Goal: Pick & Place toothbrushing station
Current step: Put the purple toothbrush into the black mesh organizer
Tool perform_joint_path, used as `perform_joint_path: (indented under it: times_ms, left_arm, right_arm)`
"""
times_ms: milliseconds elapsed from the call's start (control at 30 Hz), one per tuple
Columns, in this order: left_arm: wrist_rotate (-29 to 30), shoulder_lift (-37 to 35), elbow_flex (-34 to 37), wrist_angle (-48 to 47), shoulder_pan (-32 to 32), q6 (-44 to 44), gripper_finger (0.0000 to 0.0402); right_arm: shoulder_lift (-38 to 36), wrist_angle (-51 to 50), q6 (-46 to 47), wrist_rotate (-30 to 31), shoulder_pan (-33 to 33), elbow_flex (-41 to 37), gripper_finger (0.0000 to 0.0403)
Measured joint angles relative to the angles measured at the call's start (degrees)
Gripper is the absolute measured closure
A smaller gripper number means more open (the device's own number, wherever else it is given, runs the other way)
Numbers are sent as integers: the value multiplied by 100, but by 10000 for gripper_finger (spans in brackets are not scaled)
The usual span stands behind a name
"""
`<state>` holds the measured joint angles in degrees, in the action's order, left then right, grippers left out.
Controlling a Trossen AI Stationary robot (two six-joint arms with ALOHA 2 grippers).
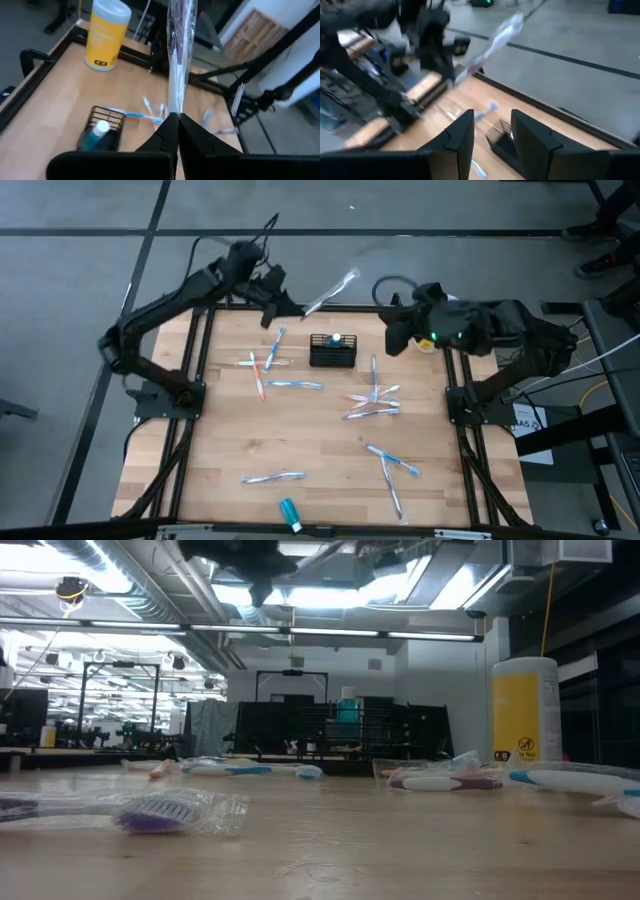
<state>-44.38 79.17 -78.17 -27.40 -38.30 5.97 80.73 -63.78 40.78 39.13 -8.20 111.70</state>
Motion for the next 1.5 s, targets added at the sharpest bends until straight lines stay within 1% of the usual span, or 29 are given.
perform_joint_path:
  times_ms: [133, 233, 367, 500, 633, 967, 1033, 1200, 1267, 1367, 1433, 1500]
  left_arm:
    - [689, -751, 1083, 1449, 564, 901, 400]
    - [1401, -1117, 1593, 1993, 1020, 1241, 400]
    - [2184, -1314, 1886, 2236, 1561, 1327, 400]
    - [2568, -1307, 1914, 2334, 1887, 1334, 400]
    - [2834, -1307, 1914, 2347, 2068, 1293, 400]
    - [2899, -1307, 1914, 2434, 2159, 1341, 400]
    - [2926, -1307, 1914, 2434, 2190, 1355, 400]
    - [2972, -1307, 1914, 2390, 2213, 1351, 400]
    - [3063, -1307, 1914, 2376, 2172, 1338, 400]
    - [3098, -1343, 1914, 2331, 2035, 1324, 400]
    - [3106, -1359, 1912, 2293, 1942, 1294, 400]
    - [3097, -1402, 1914, 2255, 1844, 1290, 400]
  right_arm:
    - [55, 835, -535, -844, 445, 2, 270]
    - [172, 1226, -734, -1603, 784, 0, 270]
    - [325, 1619, -841, -2377, 1119, 0, 270]
    - [444, 2265, -977, -2870, 1250, 0, 270]
    - [533, 2271, -975, -2976, 1305, 4, 270]
    - [684, 2458, -1006, -2972, 1304, -2, 272]
    - [667, 2535, -1040, -2970, 1302, 2, 284]
    - [674, 2543, -1126, -3016, 1298, 0, 339]
    - [653, 2606, -1126, -3071, 1283, 0, 349]
    - [603, 2676, -1077, -3101, 1242, 0, 346]
    - [554, 2693, -1006, -3095, 1208, 0, 333]
    - [510, 2609, -966, -2960, 1172, 2, 314]
